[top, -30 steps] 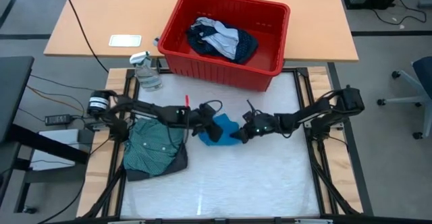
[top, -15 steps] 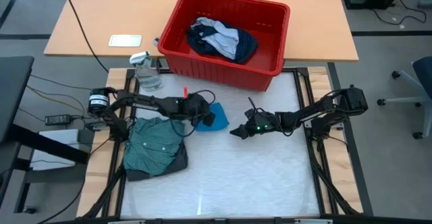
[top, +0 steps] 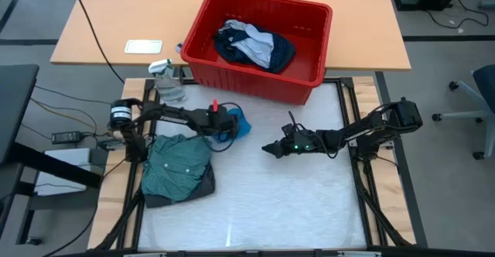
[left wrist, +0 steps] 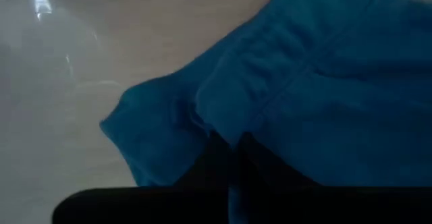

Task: Fold laundry
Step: Fold the light blue shorts

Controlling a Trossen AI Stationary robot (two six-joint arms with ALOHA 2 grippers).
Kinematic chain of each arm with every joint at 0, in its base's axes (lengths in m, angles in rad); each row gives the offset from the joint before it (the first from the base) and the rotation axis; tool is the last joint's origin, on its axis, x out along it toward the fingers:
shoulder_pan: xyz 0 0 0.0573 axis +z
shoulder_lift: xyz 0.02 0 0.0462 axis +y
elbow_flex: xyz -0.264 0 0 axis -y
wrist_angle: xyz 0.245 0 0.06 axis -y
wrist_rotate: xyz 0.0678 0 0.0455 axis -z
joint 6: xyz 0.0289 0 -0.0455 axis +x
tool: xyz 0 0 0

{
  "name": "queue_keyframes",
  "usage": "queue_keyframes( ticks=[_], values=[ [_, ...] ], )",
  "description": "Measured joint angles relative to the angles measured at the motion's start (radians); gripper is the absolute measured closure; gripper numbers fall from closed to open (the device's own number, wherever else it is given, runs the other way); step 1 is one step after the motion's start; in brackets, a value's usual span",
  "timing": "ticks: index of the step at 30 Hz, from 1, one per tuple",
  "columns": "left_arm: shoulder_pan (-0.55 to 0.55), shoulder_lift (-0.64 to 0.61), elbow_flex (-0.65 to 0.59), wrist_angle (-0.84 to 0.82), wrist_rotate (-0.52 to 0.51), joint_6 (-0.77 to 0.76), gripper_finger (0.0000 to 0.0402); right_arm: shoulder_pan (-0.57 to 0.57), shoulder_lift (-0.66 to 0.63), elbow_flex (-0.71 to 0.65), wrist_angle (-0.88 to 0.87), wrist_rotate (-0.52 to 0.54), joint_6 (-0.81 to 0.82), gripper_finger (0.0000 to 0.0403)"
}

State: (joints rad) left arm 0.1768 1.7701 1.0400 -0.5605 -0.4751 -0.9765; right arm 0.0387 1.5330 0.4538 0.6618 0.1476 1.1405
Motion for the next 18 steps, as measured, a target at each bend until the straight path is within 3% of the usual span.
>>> queue_keyframes(
  ticks=[7, 11, 15, 18],
  values=[
    [0.004, 0.054, 0.005, 0.12, 0.121, 0.113, 0.0383, 0.027, -0.004, 0.0, 0.011, -0.011, 0.042, 0.0159],
    [-0.002, 0.059, 0.003, 0.273, 0.296, 0.191, 0.0379, 0.07, -0.025, 0.0, 0.011, -0.003, 0.06, 0.0159],
    [-0.052, 0.065, -0.001, 0.411, 0.418, 0.196, 0.0378, 0.12, -0.06, 0.0, 0.009, 0.017, 0.061, 0.0159],
    [-0.109, 0.065, -0.002, 0.482, 0.439, 0.176, 0.0378, 0.157, -0.092, 0.0, -0.016, 0.054, 0.054, 0.0163]
  ],
)
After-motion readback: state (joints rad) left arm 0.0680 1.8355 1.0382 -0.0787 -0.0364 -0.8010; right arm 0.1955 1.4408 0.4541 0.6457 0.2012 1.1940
